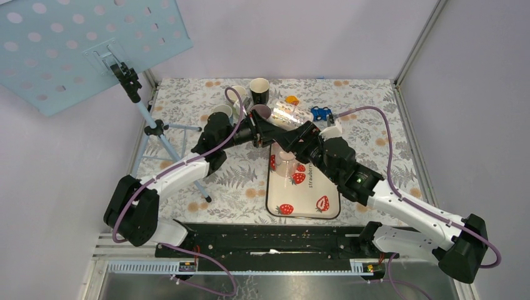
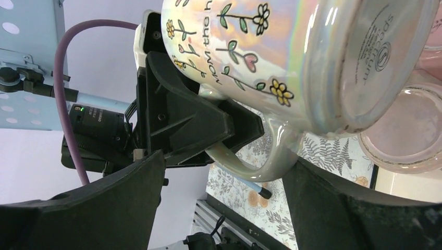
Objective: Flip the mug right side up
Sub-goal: Turn over the cup on the tray.
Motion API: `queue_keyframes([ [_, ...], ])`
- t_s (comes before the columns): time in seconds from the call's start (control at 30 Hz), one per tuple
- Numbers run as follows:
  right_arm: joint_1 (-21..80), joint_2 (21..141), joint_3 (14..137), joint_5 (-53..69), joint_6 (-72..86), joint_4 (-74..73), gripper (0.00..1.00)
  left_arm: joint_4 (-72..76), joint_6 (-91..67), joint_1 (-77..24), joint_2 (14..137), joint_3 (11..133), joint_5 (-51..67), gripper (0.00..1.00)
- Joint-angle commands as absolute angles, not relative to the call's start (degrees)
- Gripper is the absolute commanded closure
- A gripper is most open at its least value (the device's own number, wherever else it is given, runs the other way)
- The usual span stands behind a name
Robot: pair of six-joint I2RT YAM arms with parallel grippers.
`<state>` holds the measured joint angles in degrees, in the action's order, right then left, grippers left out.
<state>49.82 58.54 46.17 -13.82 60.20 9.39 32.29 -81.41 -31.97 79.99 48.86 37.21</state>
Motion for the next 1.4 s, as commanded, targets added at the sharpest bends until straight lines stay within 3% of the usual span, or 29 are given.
queue_keyframes([
  [0.0, 50.7, 56.3, 47.7, -13.3, 58.4, 11.3, 0.11, 36.2, -77.8, -31.9, 77.3, 52.9, 34.8, 1.00],
  [0.43, 50.7, 57.1, 49.4, -13.0, 56.2, 8.0, 0.03, 29.2, -72.9, -31.7, 75.9, 54.3, 32.1, 1.00],
  [0.97, 50.7, 54.4, 50.7, -14.6, 53.5, 0.9, 0.00, 15.9, -63.4, -29.8, 71.0, 58.6, 27.5, 1.00],
  [1.37, 50.7, 55.7, 60.6, -16.8, 45.9, -13.1, 0.00, 1.7, -53.7, -28.8, 65.9, 62.3, 20.2, 1.00],
])
